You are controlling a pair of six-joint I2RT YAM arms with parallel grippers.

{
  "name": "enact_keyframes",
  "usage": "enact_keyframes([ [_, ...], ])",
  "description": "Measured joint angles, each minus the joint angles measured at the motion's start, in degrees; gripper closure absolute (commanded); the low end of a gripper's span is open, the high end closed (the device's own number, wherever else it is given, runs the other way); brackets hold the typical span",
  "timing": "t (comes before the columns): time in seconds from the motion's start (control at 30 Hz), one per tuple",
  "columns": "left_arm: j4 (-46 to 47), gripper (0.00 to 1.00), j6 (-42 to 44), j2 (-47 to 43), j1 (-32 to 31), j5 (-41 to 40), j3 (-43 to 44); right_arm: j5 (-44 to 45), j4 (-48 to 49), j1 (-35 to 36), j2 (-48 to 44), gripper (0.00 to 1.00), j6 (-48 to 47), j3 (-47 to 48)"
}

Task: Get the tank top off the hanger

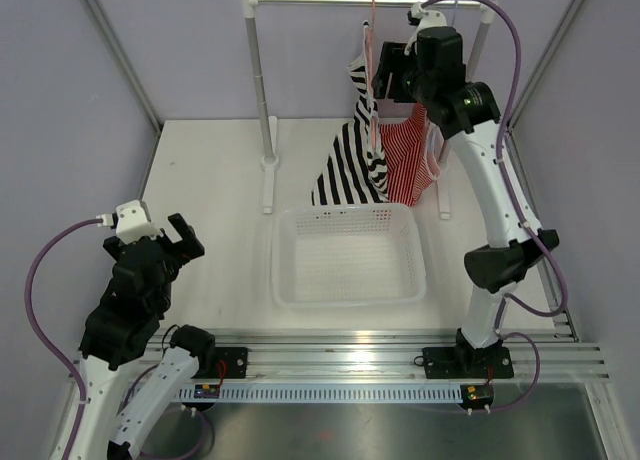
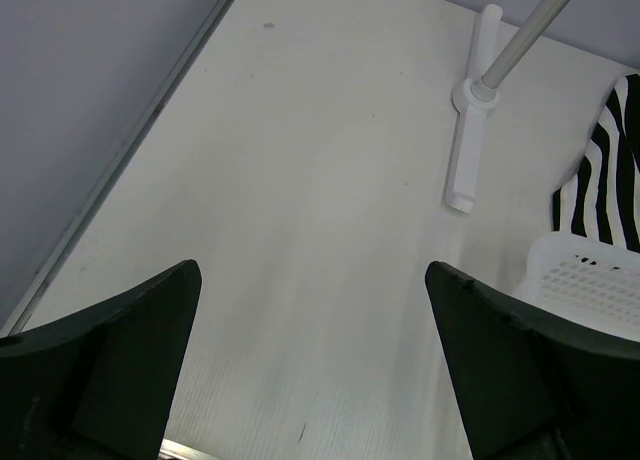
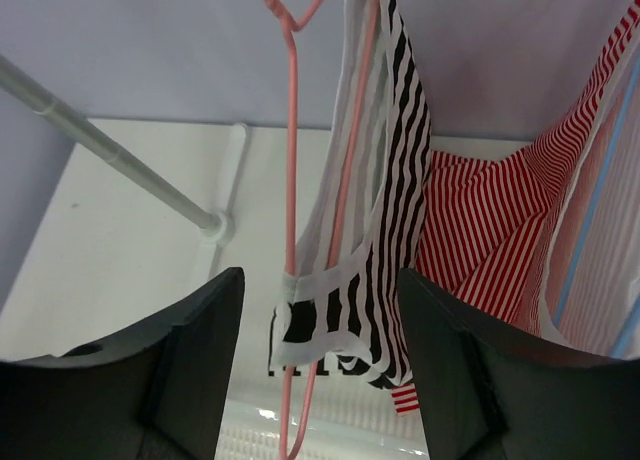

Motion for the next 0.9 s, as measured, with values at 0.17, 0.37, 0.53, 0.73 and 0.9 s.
enact_keyframes([
  [0.17,0.26,0.01,0.00,0.00,0.04,0.26,0.00,0.83,-3.91,0.00,10.69,0.36,-3.02,11.13],
  [0.37,0.83,0.01,0.00,0.02,0.07,0.55,0.00,1.70,-3.85,0.00,15.61,0.56,-5.44,14.40],
  [0.53,0.87,0.01,0.00,0.00,0.11,0.72,0.00,1.84,-2.43,0.00,17.31,0.81,-6.64,14.43],
  [0.73,1.01,0.01,0.02,0.00,0.11,1.14,-0.02,2.82,-1.11,0.04,17.49,1.00,-7.34,14.45],
  [0.9,1.03,0.01,0.02,0.00,0.11,1.60,-0.02,3.34,0.87,0.15,17.40,1.00,-7.17,14.32],
])
